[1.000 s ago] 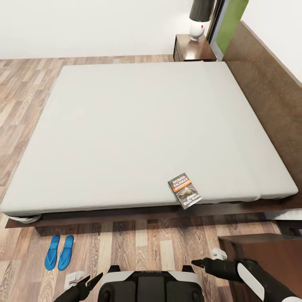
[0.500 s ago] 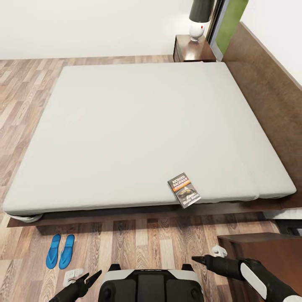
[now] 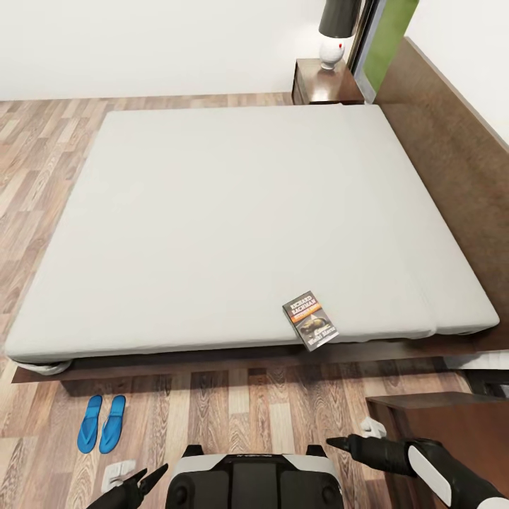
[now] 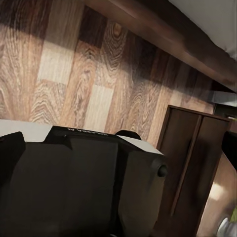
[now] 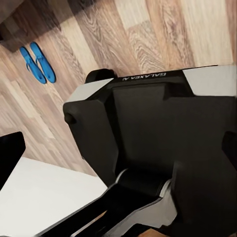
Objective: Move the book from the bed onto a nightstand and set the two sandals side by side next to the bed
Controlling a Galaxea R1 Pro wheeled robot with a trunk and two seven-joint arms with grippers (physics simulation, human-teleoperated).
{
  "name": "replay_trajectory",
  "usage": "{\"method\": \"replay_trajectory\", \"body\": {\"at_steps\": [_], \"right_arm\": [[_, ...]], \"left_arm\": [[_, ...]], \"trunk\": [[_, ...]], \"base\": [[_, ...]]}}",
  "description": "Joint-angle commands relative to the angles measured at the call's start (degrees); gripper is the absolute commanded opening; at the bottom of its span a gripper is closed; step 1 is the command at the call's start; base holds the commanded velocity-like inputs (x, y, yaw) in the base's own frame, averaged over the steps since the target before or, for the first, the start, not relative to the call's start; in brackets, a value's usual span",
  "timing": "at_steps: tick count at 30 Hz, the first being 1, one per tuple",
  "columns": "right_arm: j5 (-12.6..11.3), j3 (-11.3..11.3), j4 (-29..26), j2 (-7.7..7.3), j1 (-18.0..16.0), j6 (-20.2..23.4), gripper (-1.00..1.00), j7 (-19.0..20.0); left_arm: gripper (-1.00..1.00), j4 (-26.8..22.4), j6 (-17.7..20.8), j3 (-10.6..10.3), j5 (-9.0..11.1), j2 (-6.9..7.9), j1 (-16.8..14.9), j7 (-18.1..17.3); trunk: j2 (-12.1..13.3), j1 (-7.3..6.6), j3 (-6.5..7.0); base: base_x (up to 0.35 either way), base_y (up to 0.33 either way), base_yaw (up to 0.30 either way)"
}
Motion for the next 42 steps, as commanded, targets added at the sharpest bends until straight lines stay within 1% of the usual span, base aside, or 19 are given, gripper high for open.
{"method": "replay_trajectory", "body": {"at_steps": [1,6,7,10,14,34,37,40,42], "right_arm": [[-0.44,0.27,0.29,-0.06,-0.04,0.23,1.00,-0.03],[-0.44,0.27,1.91,-0.06,-0.04,0.24,1.00,-0.03],[-0.44,0.27,8.09,-0.06,-0.04,0.23,1.00,-0.03],[-0.44,0.26,8.09,-0.06,-0.04,0.22,1.00,-0.03],[-0.44,0.26,8.15,-0.06,-0.04,0.22,1.00,-0.03],[-0.44,0.26,8.13,-0.06,-0.04,0.22,1.00,-0.03],[-0.44,0.26,7.82,-0.09,-0.04,0.22,1.00,0.16],[-0.44,0.26,7.52,-0.36,-0.04,0.17,1.00,3.29],[-0.40,0.26,7.79,-0.58,-0.04,0.15,1.00,9.29]], "left_arm": [[1.00,0.03,0.17,0.13,0.11,-0.01,-0.02,-0.27],[1.00,0.03,0.17,0.13,0.11,-0.01,-0.02,-0.27],[1.00,0.03,0.17,0.13,0.11,-0.01,-0.02,-0.27],[1.00,0.03,0.17,0.13,0.11,-0.01,-0.02,-0.27],[1.00,0.03,0.19,0.13,0.11,-0.01,-0.02,-0.27],[1.00,0.03,0.18,0.13,0.11,-0.01,-0.02,-0.27],[1.00,0.03,0.17,0.13,0.11,-0.01,-0.02,-0.27],[1.00,0.03,0.21,0.13,0.14,-0.01,-0.02,-0.27],[1.00,0.03,0.21,0.13,0.18,-0.01,-0.02,-0.27]], "trunk": [[-0.07,0.02,-0.05],[-0.07,0.02,-0.05],[-0.07,0.02,-0.05],[-0.07,0.02,-0.05],[-0.07,0.02,-0.05],[-0.07,0.02,-0.05],[-0.07,0.02,-0.05],[-0.07,0.02,-0.05],[-0.07,0.02,-0.05]], "base": [[0.000,0.000,0.000],[0.000,0.000,0.000],[0.000,0.000,0.000],[0.000,0.000,-0.002],[0.000,0.000,-0.161],[0.000,0.000,-0.277],[0.000,0.000,-0.180],[0.000,0.000,-0.051],[0.000,0.000,-0.019]]}}
